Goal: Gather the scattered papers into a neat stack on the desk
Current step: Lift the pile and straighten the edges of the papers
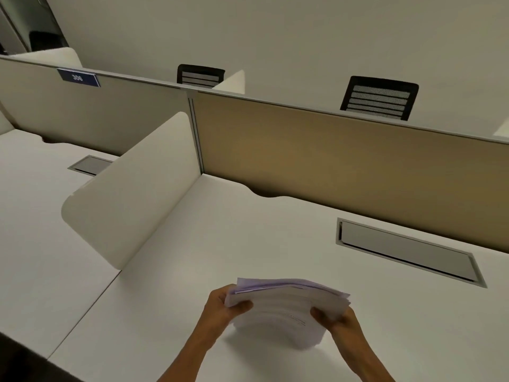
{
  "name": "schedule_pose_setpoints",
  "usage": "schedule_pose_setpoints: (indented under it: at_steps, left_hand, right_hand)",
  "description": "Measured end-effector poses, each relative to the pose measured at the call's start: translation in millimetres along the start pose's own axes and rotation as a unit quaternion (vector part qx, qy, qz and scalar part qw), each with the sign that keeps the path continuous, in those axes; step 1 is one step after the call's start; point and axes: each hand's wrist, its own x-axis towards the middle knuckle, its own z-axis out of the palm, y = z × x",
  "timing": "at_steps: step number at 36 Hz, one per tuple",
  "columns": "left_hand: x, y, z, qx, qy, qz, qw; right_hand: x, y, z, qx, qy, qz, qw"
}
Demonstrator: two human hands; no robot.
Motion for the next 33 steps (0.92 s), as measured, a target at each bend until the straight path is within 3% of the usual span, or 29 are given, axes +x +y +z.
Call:
schedule_pose_setpoints:
  at_steps: [23, 33]
  left_hand:
    - [32, -31, 33, 0.009, -0.006, -0.050, 0.999]
    - [37, -8, 31, 0.017, 0.050, 0.053, 0.997]
  right_hand:
    - [15, 5, 11, -0.015, -0.012, 0.031, 0.999]
    - [20, -12, 5, -0.029, 0.006, 0.002, 1.000]
